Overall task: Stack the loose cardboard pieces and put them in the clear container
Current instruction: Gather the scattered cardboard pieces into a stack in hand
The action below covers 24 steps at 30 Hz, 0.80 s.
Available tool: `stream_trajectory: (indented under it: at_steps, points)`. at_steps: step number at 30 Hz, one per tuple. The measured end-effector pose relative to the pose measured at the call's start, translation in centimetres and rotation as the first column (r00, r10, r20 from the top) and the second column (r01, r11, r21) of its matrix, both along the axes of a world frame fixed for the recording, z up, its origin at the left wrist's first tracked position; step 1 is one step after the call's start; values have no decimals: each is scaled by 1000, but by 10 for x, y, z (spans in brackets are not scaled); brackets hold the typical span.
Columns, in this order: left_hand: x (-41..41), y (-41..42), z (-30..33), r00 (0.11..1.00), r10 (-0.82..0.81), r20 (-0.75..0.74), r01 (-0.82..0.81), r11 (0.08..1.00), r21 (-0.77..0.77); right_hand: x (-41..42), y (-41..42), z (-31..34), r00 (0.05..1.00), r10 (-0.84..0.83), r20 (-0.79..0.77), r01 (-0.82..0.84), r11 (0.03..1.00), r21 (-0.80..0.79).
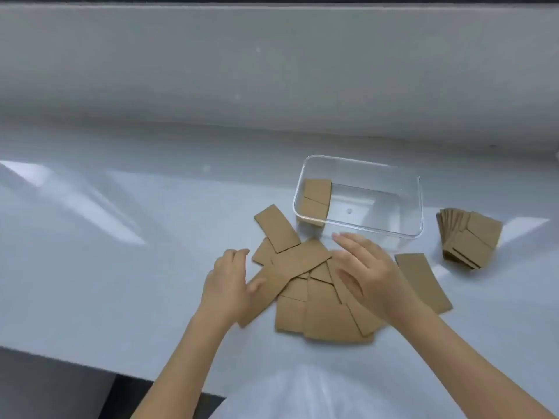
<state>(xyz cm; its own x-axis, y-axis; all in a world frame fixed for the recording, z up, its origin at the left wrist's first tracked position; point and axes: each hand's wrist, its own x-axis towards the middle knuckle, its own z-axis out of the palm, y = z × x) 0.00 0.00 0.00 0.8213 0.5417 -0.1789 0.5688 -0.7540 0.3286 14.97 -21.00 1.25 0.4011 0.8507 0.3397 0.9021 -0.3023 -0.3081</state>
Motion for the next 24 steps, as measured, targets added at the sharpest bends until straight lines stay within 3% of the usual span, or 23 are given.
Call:
stream_trajectory:
  at_steps: [2,5,11,18,24]
  points:
    - [3,-1,-7,996,25,-85,-30,998,-59,2,0,-11,994,5,-114,-14,997,-78]
    - [6,-7,-17,988,43,-148,-56,994,-90,2,-6,-24,944,-183,-275,70,925,-374]
    - [14,-11,-26,977,35,-208,-54,995,-84,19,-25,-28,805,-482,-346,275,820,-502]
    - [16,-8,-26,970,80,-227,-117,982,-151,32,-53,-26,771,-494,-401,155,757,-635]
    - [11,-8,-24,977,120,-179,-168,943,-287,27,-54,-29,872,-417,-255,147,722,-677]
